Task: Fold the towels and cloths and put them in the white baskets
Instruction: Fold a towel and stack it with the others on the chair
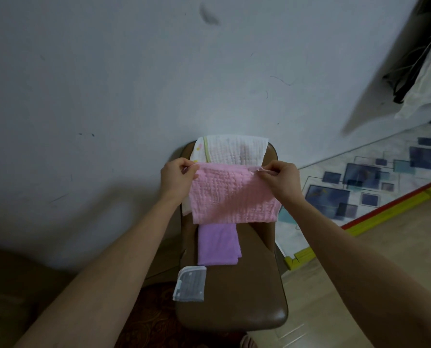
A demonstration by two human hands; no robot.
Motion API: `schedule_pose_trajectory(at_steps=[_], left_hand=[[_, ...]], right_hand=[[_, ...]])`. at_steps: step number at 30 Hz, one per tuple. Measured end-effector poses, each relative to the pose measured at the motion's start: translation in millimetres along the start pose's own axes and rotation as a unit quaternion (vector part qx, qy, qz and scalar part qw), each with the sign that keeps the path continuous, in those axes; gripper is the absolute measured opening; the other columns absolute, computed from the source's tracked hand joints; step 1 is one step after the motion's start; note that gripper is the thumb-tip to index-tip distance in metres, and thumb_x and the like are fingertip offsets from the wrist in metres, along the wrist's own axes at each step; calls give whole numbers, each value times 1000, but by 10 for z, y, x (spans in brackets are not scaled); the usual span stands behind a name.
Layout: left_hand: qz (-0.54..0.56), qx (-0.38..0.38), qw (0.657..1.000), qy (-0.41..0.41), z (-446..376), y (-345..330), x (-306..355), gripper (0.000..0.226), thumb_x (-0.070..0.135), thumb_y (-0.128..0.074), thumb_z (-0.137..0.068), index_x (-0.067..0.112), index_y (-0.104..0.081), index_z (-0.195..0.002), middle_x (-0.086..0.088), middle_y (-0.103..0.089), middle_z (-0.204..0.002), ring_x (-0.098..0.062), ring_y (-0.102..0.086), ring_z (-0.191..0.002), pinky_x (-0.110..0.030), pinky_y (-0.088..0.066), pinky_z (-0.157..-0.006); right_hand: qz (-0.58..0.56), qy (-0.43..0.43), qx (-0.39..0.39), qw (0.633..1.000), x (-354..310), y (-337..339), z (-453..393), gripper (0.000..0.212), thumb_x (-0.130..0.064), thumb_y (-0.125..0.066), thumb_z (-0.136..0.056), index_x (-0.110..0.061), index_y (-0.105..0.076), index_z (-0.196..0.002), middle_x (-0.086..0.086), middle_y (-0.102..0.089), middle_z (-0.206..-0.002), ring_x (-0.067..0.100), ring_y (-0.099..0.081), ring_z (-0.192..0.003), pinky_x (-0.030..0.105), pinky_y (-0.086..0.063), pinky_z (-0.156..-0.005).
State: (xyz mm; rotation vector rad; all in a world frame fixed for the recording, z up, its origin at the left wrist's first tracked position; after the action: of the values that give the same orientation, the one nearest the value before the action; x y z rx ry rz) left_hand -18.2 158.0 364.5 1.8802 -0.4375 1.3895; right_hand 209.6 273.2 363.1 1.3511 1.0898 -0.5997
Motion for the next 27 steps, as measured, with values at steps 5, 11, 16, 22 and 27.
schedule_pose_trajectory(at_steps=[5,11,16,22,27], left_hand=[[-33,-3,998,-59,101,-11,106,5,8,-70,-86,9,-68,-81,-4,-70,-80,-9,-69,-72,-39,-59,-76],[-1,31,991,-130,273,-63,262,6,6,-69,-86,7,-67,-81,11,-66,-77,-4,-70,-72,-34,-60,-72],[9,38,989,-143,288,-41,224,5,2,-69,-86,3,-66,-82,12,-64,-76,6,-66,-72,-12,-52,-67],[-3,0,997,-80,108,-31,91,31,-5,-67,-84,3,-59,-113,-8,-65,-90,-2,-63,-75,-9,-48,-65],[-193,-117,974,-33,104,-195,-316,11,0,-67,-83,-1,-72,-92,-17,-71,-88,-29,-67,-86,-32,-50,-71]], right_hand=[[141,27,62,988,11,-30,12,20,-3,-62,-85,6,-58,-67,7,-53,-62,19,-45,-60,32,-29,-55],[93,-94,147,980,27,6,-140,17,-7,-64,-84,0,-60,-69,6,-52,-60,21,-49,-62,30,-30,-49],[59,-115,124,984,-19,22,-160,20,-8,-64,-85,-5,-57,-103,7,-55,-89,23,-52,-82,29,-36,-66],[153,-29,-26,987,66,-33,-117,13,-3,-56,-88,-1,-69,-86,9,-63,-81,25,-61,-81,26,-37,-60],[184,-58,-105,976,326,-92,33,18,-7,-58,-90,-2,-74,-96,11,-68,-89,24,-61,-86,25,-40,-61]])
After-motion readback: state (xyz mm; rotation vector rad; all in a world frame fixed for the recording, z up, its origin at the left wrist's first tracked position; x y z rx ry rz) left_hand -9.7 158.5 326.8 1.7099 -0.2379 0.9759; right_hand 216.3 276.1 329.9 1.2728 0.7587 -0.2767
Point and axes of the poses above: each hand's wrist, its own z-axis away from the middle knuckle, its own y-axis out of the back of the hand, x = y × z, the point moved 3 cm from there along -z, towards the middle knuckle
